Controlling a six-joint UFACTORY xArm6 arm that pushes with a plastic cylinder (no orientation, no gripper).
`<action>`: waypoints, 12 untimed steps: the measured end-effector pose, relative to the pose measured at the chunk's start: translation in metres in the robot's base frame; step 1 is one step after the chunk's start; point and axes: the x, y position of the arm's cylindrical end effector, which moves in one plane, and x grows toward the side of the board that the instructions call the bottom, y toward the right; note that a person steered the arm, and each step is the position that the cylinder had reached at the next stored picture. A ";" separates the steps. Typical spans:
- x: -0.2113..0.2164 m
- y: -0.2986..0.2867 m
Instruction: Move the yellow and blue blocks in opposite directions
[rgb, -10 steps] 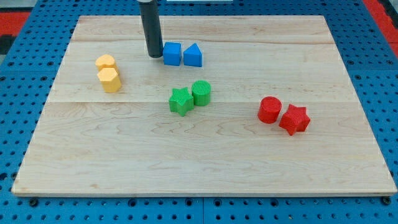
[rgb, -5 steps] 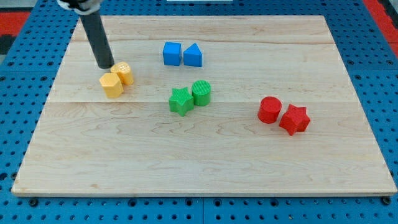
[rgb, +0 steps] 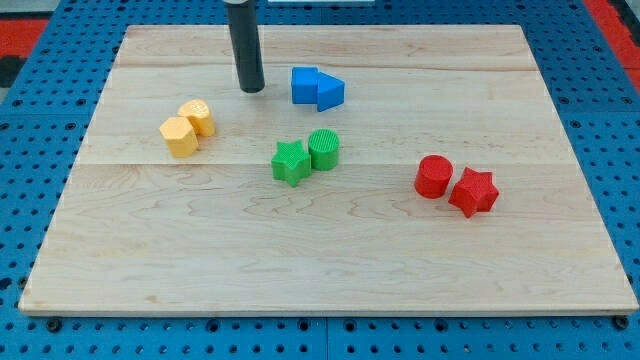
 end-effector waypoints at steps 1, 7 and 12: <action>0.023 0.038; 0.023 0.149; 0.012 0.152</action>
